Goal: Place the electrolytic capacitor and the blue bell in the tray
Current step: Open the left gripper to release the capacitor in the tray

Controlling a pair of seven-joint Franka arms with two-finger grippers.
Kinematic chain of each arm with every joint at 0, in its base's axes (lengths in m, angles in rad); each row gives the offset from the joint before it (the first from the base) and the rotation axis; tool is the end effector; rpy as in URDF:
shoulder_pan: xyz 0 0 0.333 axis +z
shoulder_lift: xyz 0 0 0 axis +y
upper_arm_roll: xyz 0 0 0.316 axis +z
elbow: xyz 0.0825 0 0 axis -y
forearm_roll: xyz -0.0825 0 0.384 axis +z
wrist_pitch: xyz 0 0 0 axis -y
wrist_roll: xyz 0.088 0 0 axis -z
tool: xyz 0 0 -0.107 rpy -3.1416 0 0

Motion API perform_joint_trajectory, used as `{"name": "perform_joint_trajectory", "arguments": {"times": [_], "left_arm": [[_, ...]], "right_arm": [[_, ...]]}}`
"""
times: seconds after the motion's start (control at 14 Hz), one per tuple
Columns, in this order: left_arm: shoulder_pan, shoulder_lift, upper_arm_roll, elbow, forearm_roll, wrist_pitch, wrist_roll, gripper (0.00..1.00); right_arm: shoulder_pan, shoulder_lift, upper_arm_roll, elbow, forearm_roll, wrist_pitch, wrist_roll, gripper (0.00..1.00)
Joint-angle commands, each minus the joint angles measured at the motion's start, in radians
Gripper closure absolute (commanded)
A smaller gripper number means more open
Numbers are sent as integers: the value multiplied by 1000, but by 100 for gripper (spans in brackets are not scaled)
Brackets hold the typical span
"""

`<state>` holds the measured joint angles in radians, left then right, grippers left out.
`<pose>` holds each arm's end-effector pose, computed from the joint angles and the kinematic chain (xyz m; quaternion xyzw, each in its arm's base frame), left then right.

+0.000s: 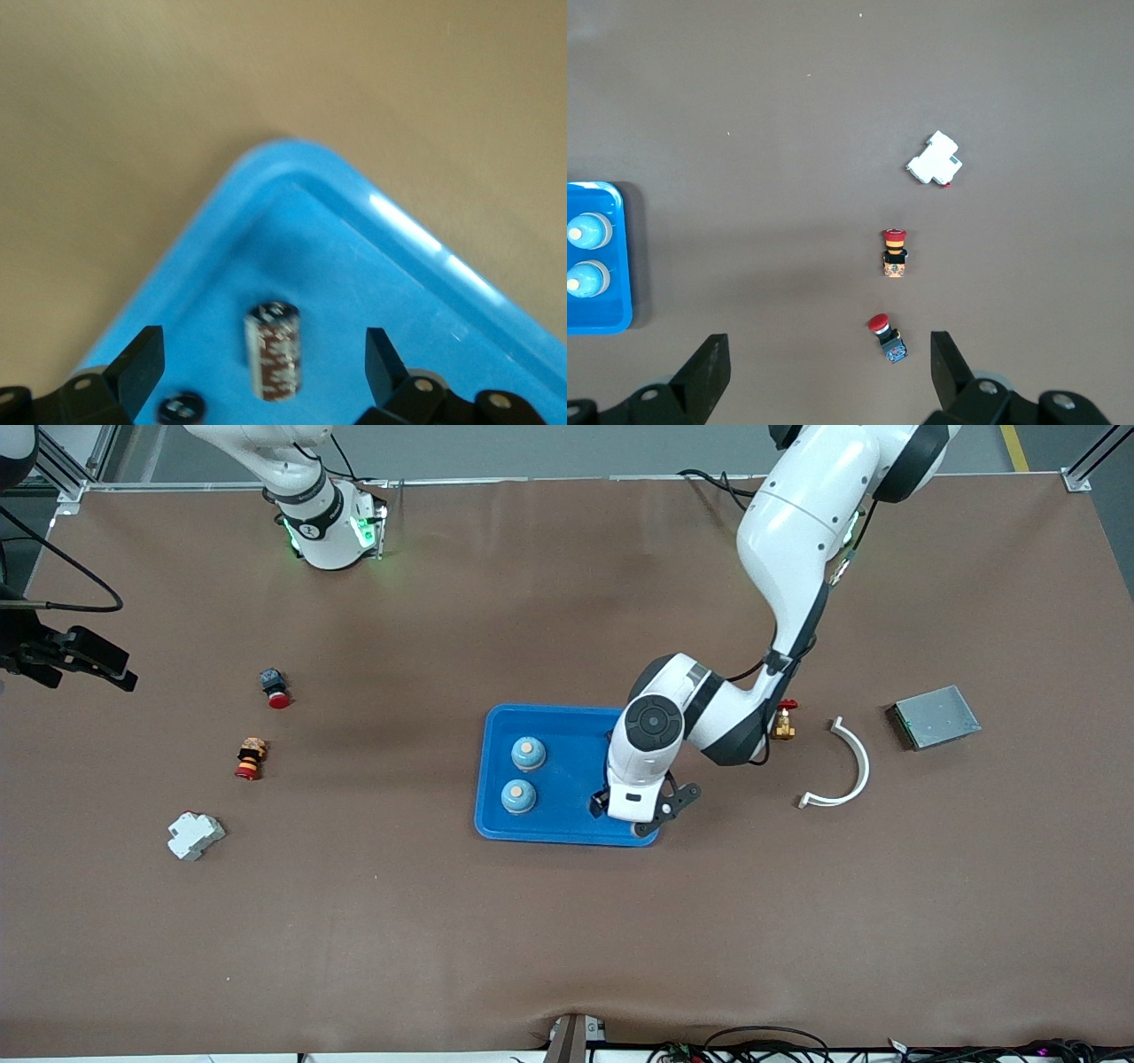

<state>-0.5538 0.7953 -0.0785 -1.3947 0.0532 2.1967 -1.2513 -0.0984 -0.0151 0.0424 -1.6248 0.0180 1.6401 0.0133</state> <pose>0.5991 -0.4221 0.2344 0.9536 0.3011 -0.0024 0.0075 0.5551 -0.0291 0.6134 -0.9992 0.0351 -0.0154 0.0083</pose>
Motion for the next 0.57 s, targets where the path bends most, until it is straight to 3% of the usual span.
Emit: {"name": "perform_joint_trajectory", "arguments": {"times": [0.0,0.5], "left_arm": [[21,-62,11,-12,30,-89,55,0],[166,-191,6,-15,24,-239,308,0]], "right_arm": [[-3,-45,8,-53,11,3,16,0],[-3,-52,7,-63,11,9,14,0]]}}
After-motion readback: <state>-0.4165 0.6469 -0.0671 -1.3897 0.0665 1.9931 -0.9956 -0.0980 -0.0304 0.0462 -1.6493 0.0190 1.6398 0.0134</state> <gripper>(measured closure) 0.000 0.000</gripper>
